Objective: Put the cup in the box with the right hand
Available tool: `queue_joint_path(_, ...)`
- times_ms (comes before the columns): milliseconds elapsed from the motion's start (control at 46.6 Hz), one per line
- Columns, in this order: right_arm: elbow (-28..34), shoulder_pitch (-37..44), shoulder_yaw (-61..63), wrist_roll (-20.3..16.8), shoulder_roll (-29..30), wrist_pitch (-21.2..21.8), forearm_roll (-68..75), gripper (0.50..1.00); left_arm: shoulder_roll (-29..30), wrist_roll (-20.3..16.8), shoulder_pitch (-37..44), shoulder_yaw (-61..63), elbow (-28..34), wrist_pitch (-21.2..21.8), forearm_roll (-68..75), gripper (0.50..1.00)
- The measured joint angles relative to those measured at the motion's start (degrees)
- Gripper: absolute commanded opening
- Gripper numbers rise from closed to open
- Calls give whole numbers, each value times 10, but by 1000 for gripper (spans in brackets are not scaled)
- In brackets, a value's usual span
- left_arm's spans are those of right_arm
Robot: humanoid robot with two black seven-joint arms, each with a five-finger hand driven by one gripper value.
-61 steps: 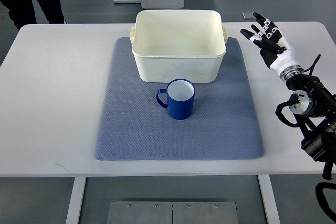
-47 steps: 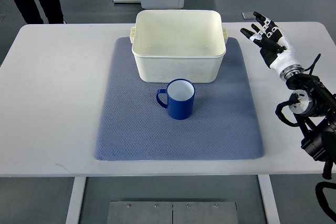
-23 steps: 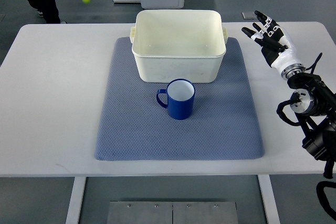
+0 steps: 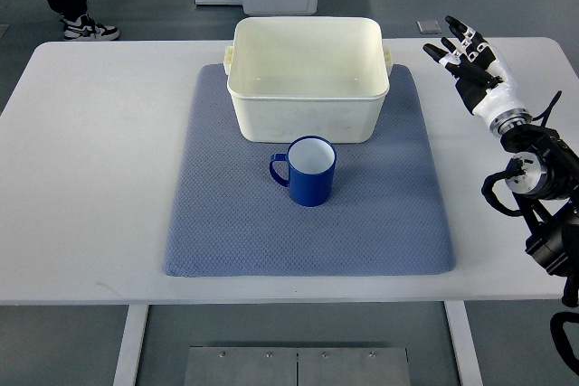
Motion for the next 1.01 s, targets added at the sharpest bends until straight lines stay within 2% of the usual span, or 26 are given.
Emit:
queue_joint_path(837, 6, 6, -15, 1, -34, 0, 5, 1000, 0, 0, 0, 0, 0, 0, 0, 1000)
queue_joint_path(1009, 53, 7, -16, 1, -44, 7, 6, 1000, 0, 0, 0, 0, 0, 0, 0, 1000)
